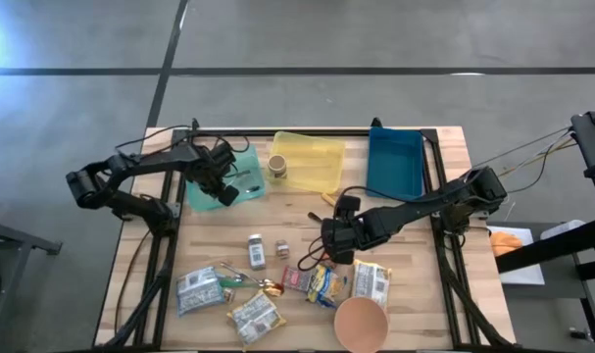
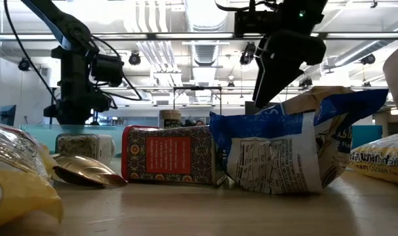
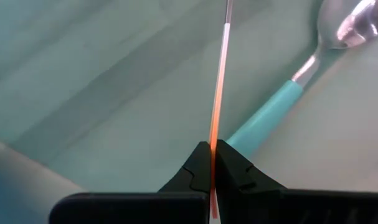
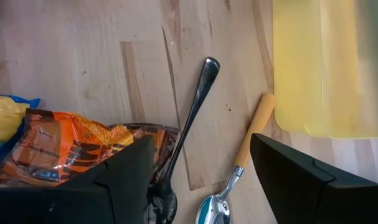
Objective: Pick & Place Food Item
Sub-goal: Put the orange spoon into the green bin, then put the right yellow noodle pack into the blue bin
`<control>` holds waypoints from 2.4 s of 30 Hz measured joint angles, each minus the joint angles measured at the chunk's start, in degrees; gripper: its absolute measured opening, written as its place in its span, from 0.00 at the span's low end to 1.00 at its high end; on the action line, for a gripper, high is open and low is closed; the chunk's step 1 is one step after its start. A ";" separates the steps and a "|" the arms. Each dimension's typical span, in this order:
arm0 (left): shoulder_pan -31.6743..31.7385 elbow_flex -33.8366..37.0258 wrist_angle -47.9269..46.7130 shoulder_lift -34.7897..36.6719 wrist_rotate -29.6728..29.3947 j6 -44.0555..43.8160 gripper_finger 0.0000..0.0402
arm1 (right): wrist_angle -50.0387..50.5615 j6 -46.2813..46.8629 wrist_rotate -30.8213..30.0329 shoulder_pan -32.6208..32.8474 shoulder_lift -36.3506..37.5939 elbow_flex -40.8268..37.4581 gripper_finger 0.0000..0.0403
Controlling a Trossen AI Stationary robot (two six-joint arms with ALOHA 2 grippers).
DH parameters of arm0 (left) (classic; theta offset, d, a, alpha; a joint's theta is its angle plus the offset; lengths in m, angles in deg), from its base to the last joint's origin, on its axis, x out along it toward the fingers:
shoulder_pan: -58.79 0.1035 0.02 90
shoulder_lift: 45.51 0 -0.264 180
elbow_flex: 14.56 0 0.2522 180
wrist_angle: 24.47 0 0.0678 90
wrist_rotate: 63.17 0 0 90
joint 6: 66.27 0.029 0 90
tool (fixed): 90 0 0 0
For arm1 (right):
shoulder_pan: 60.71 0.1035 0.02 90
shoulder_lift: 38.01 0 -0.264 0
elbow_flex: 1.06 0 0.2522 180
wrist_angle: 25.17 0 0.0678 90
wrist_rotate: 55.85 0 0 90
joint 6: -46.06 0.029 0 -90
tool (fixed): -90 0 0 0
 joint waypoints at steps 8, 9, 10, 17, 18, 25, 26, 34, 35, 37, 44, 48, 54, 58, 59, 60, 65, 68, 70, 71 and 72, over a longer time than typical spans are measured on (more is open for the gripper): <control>0.00 0.04 0.32 0.00 -1.76 -0.48 0.00 | -0.55 0.00 -0.02 0.00 0.00 0.02 0.66; 0.00 0.07 0.39 0.00 -2.35 -0.46 0.00 | -0.58 0.00 -0.02 0.00 0.00 0.02 0.66; 0.00 0.07 0.39 0.00 -2.88 -0.47 0.00 | -0.73 0.00 -0.02 0.00 0.00 0.02 0.66; -0.28 0.09 0.66 0.00 -3.54 -0.46 0.00 | -2.03 0.00 -0.09 0.00 0.00 0.00 0.66; -0.47 0.09 0.66 0.00 -3.61 -0.46 0.00 | -2.05 0.00 -0.09 0.00 0.00 0.00 0.66; -1.86 0.13 0.73 -0.79 -2.67 -0.44 0.00 | -2.02 -0.17 -0.08 0.00 0.00 -0.04 0.66; -1.95 0.13 0.77 -1.30 -2.53 -0.44 0.00 | -2.02 -0.18 -0.07 0.00 0.00 -0.07 0.66; -2.31 -0.02 2.76 -6.17 -2.74 0.09 0.00 | -2.01 -0.16 -0.04 0.00 0.00 -0.07 0.66; -2.34 0.00 2.96 -6.38 -2.73 0.32 0.00 | -2.00 -0.17 -0.04 0.00 0.00 -0.07 0.66; -2.36 0.00 3.04 -6.38 -2.61 0.62 0.00 | -1.99 -0.14 -0.02 0.00 0.00 -0.07 0.66; -2.36 0.00 3.41 -5.60 -2.50 0.60 0.02 | -1.96 -0.07 0.04 -0.01 0.00 -0.07 0.66; -2.34 0.00 3.41 -5.41 -2.50 -1.88 0.09 | -1.96 -0.02 0.04 0.00 0.00 -0.07 0.66; -2.34 -0.60 3.41 -5.35 -2.50 -2.23 0.22 | -1.96 0.00 0.07 0.00 0.00 -0.07 0.66; -2.34 -1.74 3.24 -5.22 -2.50 -2.25 0.32 | -1.96 0.00 0.09 0.00 0.00 -0.07 0.66; -2.34 -2.21 2.60 -5.22 -2.50 -2.26 0.34 | -1.96 0.01 0.09 0.00 0.00 -0.07 0.66; -2.34 -2.73 1.71 -5.22 -2.50 -2.36 0.35 | -1.96 0.07 0.09 0.00 0.00 -0.07 0.66; -2.34 -5.61 -2.34 -5.13 -2.50 -2.82 0.41 | -1.30 3.31 0.07 0.00 0.07 -0.07 0.66; -2.36 -6.95 -2.93 -4.93 -2.50 -2.88 0.42 | 0.45 6.29 0.09 0.00 0.55 -0.07 0.66; -2.36 -7.74 -3.12 -4.73 -2.50 -2.86 0.42 | 3.00 9.05 0.07 0.00 1.08 -0.07 0.66; -2.36 -8.16 -3.12 -4.66 -2.50 -2.61 0.42 | 4.56 10.66 0.07 0.00 1.42 -0.07 0.66; -2.36 -8.51 -3.10 -4.45 -2.52 -2.52 0.42 | 6.19 12.40 0.06 0.00 1.71 -0.07 0.66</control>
